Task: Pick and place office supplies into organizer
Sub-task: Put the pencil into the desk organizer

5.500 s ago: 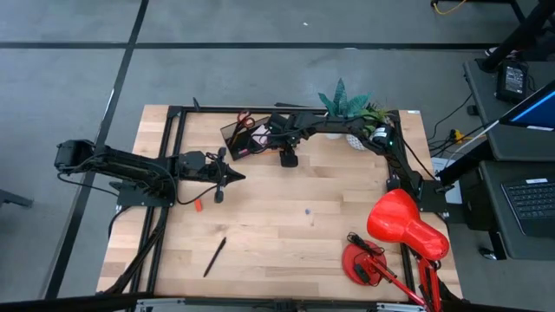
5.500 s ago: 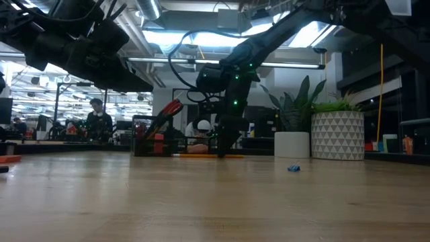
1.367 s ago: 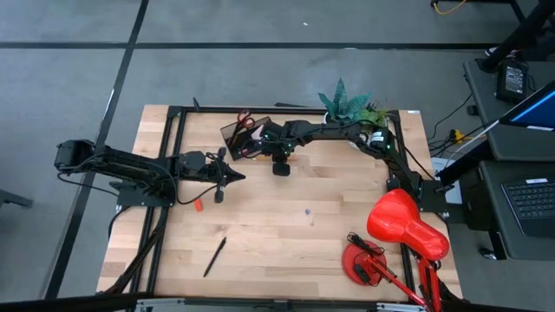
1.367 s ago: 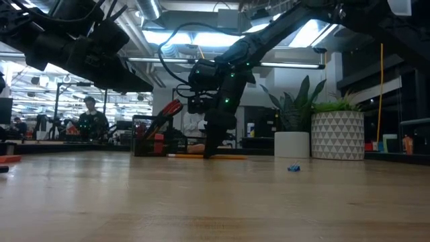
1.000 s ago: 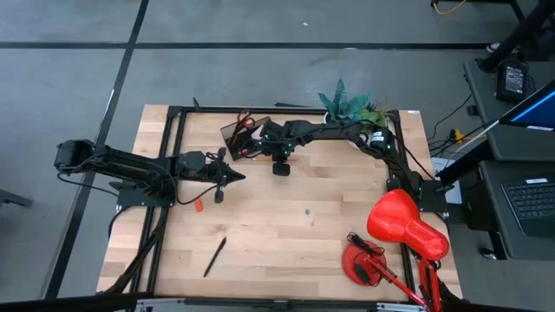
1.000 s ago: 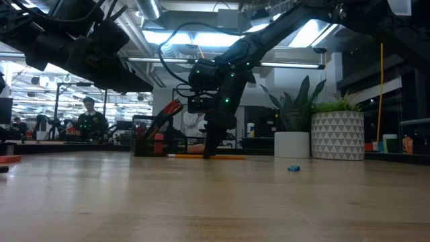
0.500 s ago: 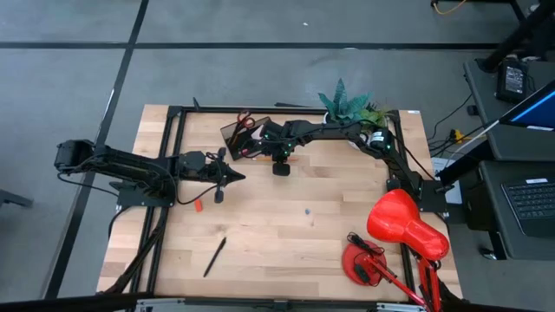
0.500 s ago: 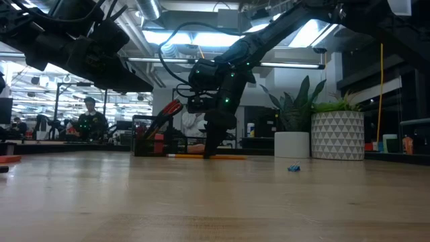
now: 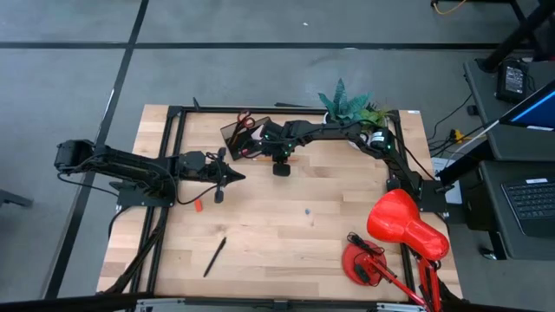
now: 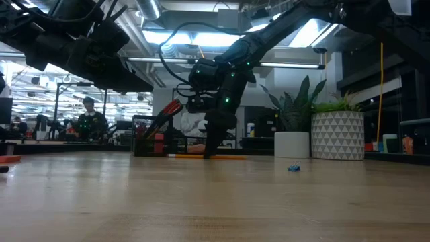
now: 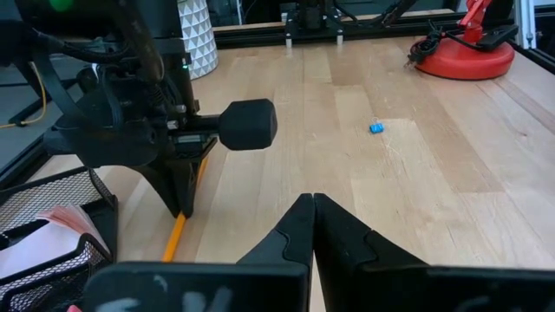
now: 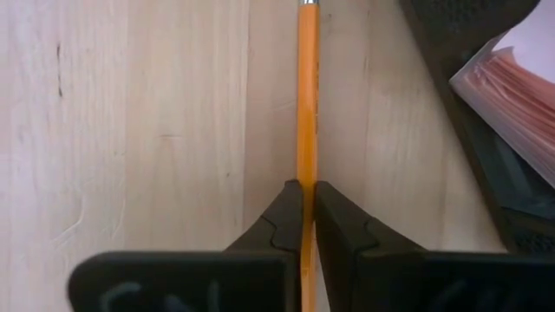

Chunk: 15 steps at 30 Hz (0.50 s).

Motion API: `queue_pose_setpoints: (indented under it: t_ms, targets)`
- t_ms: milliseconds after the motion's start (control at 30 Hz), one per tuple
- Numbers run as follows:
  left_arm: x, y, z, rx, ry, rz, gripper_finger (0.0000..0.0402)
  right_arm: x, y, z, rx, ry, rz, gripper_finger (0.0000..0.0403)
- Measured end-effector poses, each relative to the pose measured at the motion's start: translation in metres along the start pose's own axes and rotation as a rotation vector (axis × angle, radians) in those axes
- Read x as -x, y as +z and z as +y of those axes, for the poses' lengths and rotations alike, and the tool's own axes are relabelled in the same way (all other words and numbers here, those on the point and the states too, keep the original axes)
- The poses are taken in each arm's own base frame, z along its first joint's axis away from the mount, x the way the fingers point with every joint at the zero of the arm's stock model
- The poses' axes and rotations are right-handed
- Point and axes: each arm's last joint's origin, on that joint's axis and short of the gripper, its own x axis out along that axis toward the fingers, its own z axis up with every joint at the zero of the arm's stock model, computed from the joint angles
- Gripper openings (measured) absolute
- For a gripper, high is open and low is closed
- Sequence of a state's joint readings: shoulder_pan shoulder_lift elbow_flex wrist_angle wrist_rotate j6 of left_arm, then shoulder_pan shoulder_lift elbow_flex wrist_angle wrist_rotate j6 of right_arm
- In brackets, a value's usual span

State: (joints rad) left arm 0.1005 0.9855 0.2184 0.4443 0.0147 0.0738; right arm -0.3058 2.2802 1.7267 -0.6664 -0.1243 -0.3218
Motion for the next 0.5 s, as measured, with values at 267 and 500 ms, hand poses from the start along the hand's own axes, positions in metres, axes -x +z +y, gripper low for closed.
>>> queue_pose_setpoints:
  t_ms: [267,500]
  targets:
    - [0.0000,0.0000,0.0000,0.000,0.000,0.000,0.0004,0.0006,0.0007,0.0043,0.007,0.007,0.007,0.0023]
    - [0.0000,0.0000,0.0000,-0.018,0.000,0.000,0.0002,0.0006,0.0021,0.0095,0.018,0.011,0.011,0.0023]
